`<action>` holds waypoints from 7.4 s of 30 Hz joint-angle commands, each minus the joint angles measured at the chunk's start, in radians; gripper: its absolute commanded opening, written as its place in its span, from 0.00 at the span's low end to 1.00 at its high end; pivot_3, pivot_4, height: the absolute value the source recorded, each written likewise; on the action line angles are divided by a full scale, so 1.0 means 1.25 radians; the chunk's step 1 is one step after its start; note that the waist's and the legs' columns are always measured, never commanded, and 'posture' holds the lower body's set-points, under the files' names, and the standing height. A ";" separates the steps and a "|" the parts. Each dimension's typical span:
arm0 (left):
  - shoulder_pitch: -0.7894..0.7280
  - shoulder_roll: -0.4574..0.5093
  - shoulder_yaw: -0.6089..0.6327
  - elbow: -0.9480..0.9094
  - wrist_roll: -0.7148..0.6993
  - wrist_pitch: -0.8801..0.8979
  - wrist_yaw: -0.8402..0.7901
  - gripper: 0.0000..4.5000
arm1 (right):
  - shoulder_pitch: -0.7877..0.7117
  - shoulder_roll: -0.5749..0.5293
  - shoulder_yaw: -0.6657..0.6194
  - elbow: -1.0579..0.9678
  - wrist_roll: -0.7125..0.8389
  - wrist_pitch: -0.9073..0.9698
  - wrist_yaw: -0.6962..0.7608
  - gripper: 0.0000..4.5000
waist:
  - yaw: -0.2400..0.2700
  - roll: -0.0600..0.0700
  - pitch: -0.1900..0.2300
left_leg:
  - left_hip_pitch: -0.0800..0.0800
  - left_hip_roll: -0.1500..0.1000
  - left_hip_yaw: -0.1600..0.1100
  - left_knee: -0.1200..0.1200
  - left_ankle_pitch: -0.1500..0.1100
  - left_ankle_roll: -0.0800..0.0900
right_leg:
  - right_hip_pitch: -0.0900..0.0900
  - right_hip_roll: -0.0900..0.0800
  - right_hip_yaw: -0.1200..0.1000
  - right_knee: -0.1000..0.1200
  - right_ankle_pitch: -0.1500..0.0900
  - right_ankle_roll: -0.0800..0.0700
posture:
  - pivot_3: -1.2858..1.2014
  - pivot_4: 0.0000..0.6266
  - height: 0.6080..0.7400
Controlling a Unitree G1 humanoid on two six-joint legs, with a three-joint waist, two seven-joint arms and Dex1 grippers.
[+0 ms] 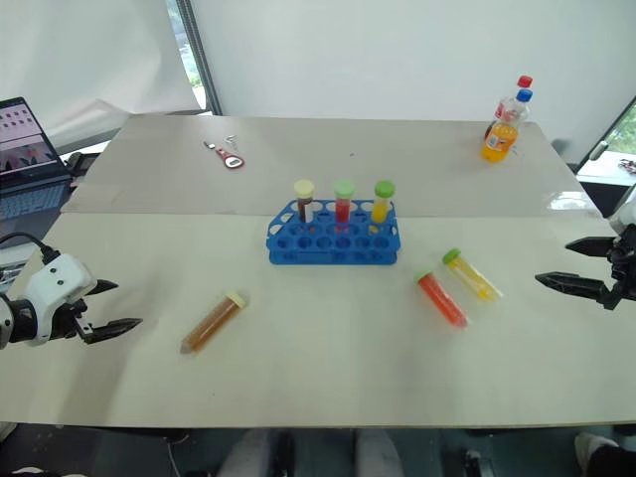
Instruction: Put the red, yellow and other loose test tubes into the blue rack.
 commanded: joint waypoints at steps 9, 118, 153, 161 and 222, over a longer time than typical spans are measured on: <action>-0.077 0.010 0.003 -0.018 -0.037 0.004 -0.025 0.99 | -0.065 0.069 0.004 -0.001 -0.005 0.015 -0.059 1.00 | 0.001 0.000 0.000 | 0.000 0.000 0.000 0.000 0.000 0.000 | 0.000 0.000 0.000 0.001 0.000 0.000 | 0.52 0.24 0.95; -0.368 -0.312 -0.258 -0.371 -0.259 0.223 0.166 1.00 | 0.002 0.592 0.136 -0.549 -0.061 0.120 -0.591 0.97 | 0.001 0.002 0.000 | -0.011 0.000 -0.007 0.007 0.001 -0.002 | -0.009 0.006 0.000 0.010 0.001 -0.001 | 0.52 0.24 0.95; -0.185 -0.109 -0.298 -0.551 -0.198 0.090 -0.051 1.00 | -0.395 0.178 0.608 -0.335 -0.099 0.726 -0.176 0.33 | 0.003 0.002 0.000 | -0.012 0.001 -0.005 0.006 0.001 -0.001 | -0.010 0.006 0.000 0.003 0.000 -0.002 | 0.52 0.24 0.95; -0.174 -0.153 -0.219 -0.510 -0.271 0.115 -0.008 1.00 | -0.343 0.136 0.492 -0.509 -0.014 0.771 -0.157 0.21 | 0.004 0.002 0.000 | -0.013 0.001 -0.005 0.006 0.001 -0.001 | -0.010 0.006 0.000 0.003 0.000 -0.002 | 0.52 0.24 0.95; -0.250 -0.210 -0.074 -0.417 -0.323 0.279 0.252 1.00 | 0.043 0.841 0.287 -0.535 -0.158 -0.055 -0.716 0.97 | -0.011 0.000 0.000 | -0.009 0.000 -0.011 0.002 0.003 -0.004 | -0.010 0.006 0.000 0.011 0.001 -0.003 | 0.52 0.24 0.95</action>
